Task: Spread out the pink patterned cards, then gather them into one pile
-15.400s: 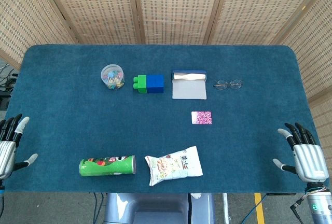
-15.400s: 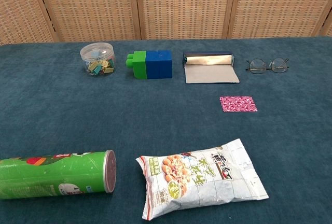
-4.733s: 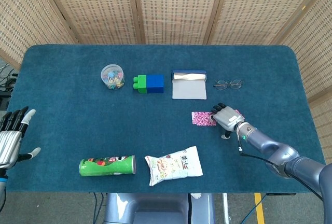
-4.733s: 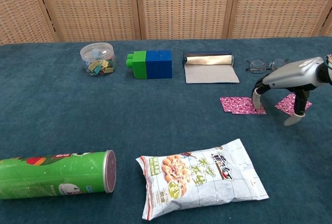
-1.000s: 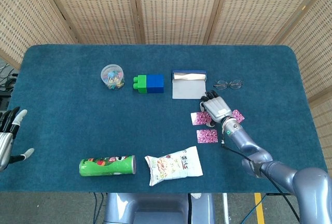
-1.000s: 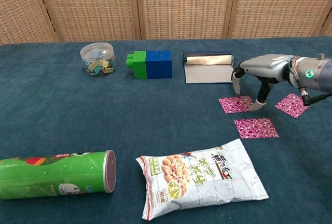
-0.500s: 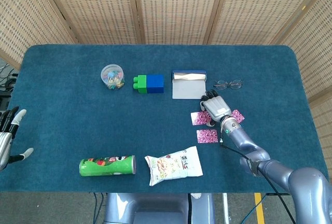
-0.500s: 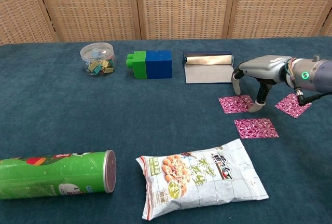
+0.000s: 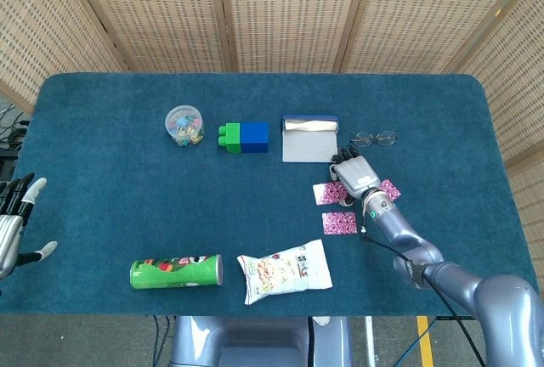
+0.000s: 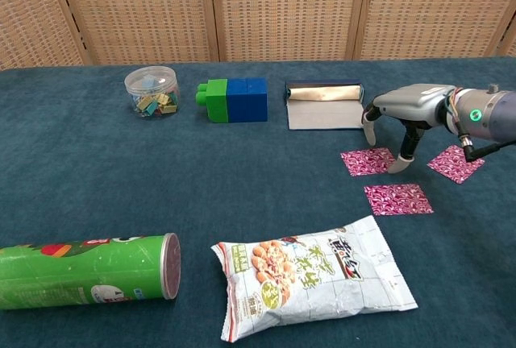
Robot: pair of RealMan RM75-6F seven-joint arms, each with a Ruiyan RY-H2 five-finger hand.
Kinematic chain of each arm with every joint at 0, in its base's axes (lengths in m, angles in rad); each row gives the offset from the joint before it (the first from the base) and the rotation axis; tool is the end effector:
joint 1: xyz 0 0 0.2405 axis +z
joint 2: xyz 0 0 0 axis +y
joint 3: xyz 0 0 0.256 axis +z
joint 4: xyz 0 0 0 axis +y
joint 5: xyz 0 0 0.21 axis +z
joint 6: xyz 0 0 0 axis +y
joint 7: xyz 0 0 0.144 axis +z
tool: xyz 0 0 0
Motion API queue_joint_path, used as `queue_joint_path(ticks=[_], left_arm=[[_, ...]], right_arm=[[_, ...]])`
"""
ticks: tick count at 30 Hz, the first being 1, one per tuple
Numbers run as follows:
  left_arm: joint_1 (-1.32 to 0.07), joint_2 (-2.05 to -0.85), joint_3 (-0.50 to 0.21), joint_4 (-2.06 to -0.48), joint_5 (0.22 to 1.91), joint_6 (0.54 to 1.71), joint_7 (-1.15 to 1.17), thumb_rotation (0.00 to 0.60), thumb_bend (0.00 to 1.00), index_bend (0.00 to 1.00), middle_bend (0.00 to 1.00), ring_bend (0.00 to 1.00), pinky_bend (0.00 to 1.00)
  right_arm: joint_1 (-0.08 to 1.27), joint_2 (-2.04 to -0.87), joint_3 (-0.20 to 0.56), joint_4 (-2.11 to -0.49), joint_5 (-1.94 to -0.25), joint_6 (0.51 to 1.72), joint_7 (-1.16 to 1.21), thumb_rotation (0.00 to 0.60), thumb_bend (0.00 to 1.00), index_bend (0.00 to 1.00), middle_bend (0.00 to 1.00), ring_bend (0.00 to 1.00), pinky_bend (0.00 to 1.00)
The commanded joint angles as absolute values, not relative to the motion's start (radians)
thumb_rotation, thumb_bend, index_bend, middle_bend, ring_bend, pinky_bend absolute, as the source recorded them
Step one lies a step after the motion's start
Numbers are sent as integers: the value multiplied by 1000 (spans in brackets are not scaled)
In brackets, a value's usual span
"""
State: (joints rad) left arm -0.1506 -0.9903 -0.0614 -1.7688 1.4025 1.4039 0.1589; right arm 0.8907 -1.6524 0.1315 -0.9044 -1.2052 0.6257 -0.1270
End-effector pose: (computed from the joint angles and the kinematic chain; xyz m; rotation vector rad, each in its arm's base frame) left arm -0.2918 0.2001 0.1803 -1.4337 -0.8560 -0.7749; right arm -0.2053 -0.4277 -0.0238 1.9651 -0.8254 0.5881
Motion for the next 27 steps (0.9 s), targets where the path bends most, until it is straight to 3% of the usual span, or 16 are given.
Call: queue_joint_path(ticks=[1,27], left_arm=[[-152,-991,-62,-1767,1403,1402,158,600,44,0,0,0,0],[-153,-994,-62,-1752,1406,1401,140,600,43,0,0,0,0]], right_arm=[[889,-1647,132,-914,-1203,627,-136,600,145,413,171,0,0],[885,-1655,141,-930,-1153,621,-206,600,131,413,170,0,0]])
